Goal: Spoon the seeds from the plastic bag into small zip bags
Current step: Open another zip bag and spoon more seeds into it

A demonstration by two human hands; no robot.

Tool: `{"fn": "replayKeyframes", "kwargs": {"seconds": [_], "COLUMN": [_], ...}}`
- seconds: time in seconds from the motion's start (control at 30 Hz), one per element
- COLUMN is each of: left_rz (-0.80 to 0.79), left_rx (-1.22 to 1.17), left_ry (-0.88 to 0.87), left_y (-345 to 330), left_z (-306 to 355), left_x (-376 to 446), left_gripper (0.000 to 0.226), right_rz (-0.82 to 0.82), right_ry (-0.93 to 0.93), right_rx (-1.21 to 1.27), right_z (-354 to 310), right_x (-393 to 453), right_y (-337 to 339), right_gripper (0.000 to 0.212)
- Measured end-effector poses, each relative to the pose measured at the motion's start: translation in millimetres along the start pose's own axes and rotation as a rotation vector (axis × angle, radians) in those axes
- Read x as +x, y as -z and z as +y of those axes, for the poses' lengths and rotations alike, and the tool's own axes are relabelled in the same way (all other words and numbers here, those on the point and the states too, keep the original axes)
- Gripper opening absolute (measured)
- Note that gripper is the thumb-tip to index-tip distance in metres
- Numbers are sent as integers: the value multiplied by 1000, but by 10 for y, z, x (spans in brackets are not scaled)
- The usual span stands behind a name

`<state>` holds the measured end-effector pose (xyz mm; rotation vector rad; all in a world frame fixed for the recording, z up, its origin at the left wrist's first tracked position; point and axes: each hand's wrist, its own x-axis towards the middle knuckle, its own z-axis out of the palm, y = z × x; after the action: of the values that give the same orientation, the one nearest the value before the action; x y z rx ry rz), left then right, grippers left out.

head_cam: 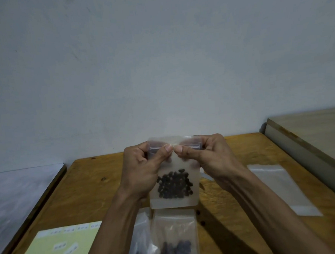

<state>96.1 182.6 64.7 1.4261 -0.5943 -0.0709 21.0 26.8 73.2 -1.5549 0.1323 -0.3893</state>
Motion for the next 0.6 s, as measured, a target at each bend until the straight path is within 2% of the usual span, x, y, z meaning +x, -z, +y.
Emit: {"fn": "replayKeyframes", "kwargs": {"seconds": [0.13,0.3,0.43,0.6], "left_rz": [0,27,-50,-112], "left_rx": [-27,-59,-40,93], "left_ry": [49,98,189,290], "left_y": [67,76,157,316], "left_z": [29,1,47,3], "left_x": [-23,-84,-118,-200], "left_gripper": [23,25,30,16], "right_rz": [-19,13,8,83], "right_ry": [-59,-59,-98,-185], "right_rx": [-54,-30,-17,80], "right_z": [-22,-12,-8,192], "right_x": [-42,-118,-185,-295], "right_y": [108,101,104,12], "right_gripper": [37,27,26,17]}}
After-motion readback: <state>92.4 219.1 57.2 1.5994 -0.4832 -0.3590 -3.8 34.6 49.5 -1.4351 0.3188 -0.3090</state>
